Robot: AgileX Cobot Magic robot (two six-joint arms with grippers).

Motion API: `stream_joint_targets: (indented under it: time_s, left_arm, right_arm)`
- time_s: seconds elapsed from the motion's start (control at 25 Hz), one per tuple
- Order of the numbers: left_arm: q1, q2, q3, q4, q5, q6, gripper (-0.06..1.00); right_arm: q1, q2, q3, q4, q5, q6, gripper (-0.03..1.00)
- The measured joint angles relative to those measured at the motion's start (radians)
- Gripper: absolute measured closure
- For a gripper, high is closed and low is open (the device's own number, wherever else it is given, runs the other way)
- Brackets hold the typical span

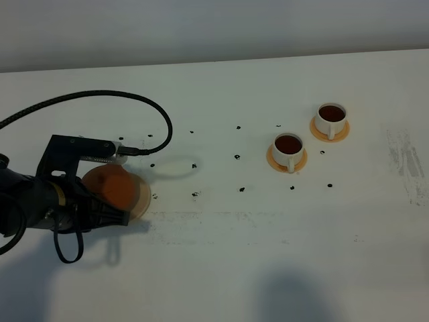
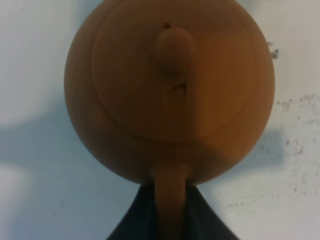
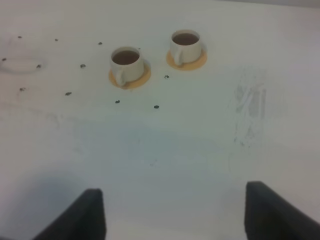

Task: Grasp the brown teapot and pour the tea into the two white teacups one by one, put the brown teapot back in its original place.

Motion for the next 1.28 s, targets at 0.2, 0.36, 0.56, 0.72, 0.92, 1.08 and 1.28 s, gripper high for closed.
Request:
stream_joint_targets:
  time_s: [0.2,0.36,0.56,0.72,0.92,1.08,1.28]
  left_arm:
    - [0.000,0.000,0.001,0.000,-0.005,0.000,0.84]
    - [0.000,0.000,0.020,0.000,-0.008,0.000,0.84]
    - [0.000,0.037,0.023,0.000,-0.016,0.000,0.84]
    - [0.000,0.052,0.023,0.000,-0.029,0.001,0.84]
    - [0.000,0.059,0.023,0.000,-0.075,0.012,0.84]
    - [0.000,0.062,0.023,0.000,-0.083,0.012,0.84]
    - [0.000,0.062,0.023,0.000,-0.090,0.014,0.74]
  right_arm:
    - [0.000,0.000,0.000,0.000,0.000,0.000,0.38]
    - [0.000,0.000,0.000,0.000,0.000,0.000,0.38]
    - [0.000,0.000,0.000,0.000,0.000,0.000,0.38]
    - [0.000,0.000,0.000,0.000,0.000,0.000,0.38]
    - [0.000,0.000,0.000,0.000,0.000,0.000,0.38]
    - [0.000,0.000,0.000,0.000,0.000,0.000,0.38]
    - [0.000,0.000,0.000,0.000,0.000,0.000,0.38]
